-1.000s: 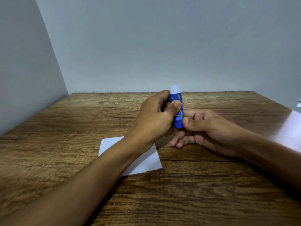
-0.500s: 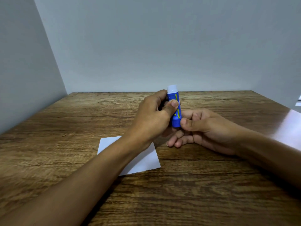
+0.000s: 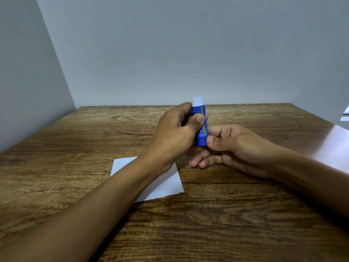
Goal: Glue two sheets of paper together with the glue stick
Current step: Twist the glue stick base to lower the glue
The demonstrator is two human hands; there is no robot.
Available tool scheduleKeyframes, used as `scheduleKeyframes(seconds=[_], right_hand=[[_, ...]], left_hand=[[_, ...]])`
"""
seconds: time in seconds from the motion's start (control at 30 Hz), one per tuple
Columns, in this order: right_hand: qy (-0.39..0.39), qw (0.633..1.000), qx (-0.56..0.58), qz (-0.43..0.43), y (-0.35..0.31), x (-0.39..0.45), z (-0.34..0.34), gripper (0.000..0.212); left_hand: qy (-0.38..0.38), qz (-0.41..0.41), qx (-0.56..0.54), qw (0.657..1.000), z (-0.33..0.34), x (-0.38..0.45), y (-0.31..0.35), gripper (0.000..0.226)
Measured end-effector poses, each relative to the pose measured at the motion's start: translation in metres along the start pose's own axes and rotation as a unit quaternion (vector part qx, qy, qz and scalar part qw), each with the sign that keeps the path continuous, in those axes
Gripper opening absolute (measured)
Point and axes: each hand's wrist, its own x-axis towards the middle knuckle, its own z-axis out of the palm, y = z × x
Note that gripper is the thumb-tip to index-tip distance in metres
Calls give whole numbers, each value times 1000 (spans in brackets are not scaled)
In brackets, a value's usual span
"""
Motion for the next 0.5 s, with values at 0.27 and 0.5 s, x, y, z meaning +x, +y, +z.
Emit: scheduleKeyframes(seconds=[0.27,0.5], right_hand=[[27,999,-15,9,-1,3,2,30],[46,999,-22,8,0,1,4,23]], left_hand=[[5,-6,-4,1000,0,0,0,17],[2,3,9,1000,-1,-2,1,17]])
